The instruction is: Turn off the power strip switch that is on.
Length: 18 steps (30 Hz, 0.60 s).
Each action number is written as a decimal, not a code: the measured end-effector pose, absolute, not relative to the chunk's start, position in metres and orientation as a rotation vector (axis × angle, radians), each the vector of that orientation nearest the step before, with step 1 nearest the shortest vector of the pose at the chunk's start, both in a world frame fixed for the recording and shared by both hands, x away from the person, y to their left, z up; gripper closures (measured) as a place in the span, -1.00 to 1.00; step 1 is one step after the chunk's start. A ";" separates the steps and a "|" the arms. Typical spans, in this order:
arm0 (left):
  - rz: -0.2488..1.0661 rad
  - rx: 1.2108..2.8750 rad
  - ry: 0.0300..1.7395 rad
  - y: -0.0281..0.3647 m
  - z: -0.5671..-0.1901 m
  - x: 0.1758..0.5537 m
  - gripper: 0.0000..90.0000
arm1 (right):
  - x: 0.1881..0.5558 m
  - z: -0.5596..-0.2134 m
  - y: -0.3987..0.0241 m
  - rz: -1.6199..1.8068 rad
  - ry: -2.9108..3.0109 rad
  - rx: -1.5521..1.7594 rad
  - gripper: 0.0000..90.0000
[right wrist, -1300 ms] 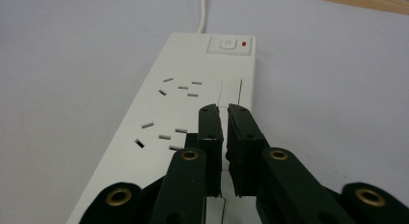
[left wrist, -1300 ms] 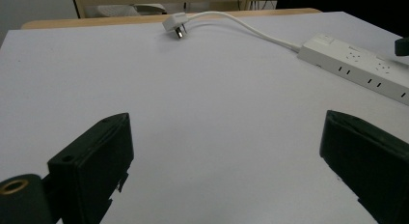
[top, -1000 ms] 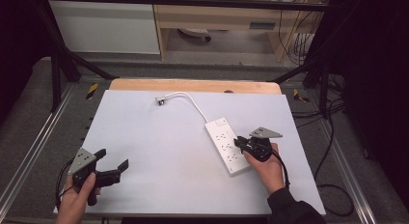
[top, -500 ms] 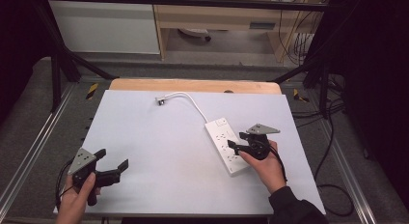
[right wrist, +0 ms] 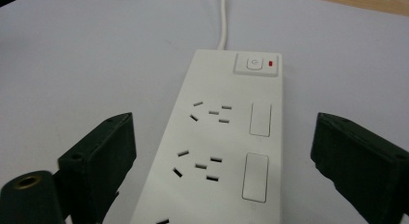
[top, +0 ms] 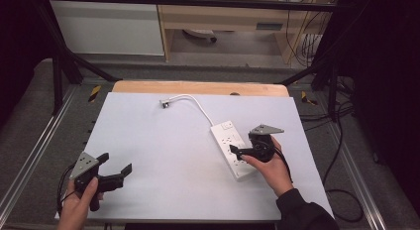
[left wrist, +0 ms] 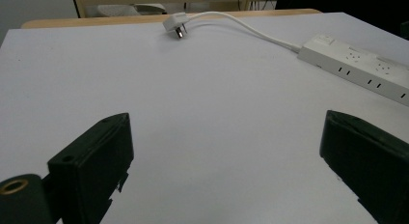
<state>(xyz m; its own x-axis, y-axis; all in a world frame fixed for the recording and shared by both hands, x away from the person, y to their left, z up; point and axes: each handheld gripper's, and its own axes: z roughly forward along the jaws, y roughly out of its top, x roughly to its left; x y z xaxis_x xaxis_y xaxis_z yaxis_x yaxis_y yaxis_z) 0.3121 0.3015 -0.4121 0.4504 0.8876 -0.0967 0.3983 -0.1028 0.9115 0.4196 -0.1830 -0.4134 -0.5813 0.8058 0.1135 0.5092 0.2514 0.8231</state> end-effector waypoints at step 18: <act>0.613 1.698 1.117 0.302 -0.412 0.312 -0.90 | 0.422 -0.402 -0.178 1.307 2.162 1.152 -0.91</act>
<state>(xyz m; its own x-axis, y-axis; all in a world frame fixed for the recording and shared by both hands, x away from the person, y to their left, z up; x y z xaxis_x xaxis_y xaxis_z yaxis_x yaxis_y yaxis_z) 0.3115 0.3016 -0.4117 0.4506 0.8876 -0.0959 0.3957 -0.1023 0.9126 0.4223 -0.1777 -0.4020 -0.6013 0.7927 0.0999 0.4569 0.2385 0.8570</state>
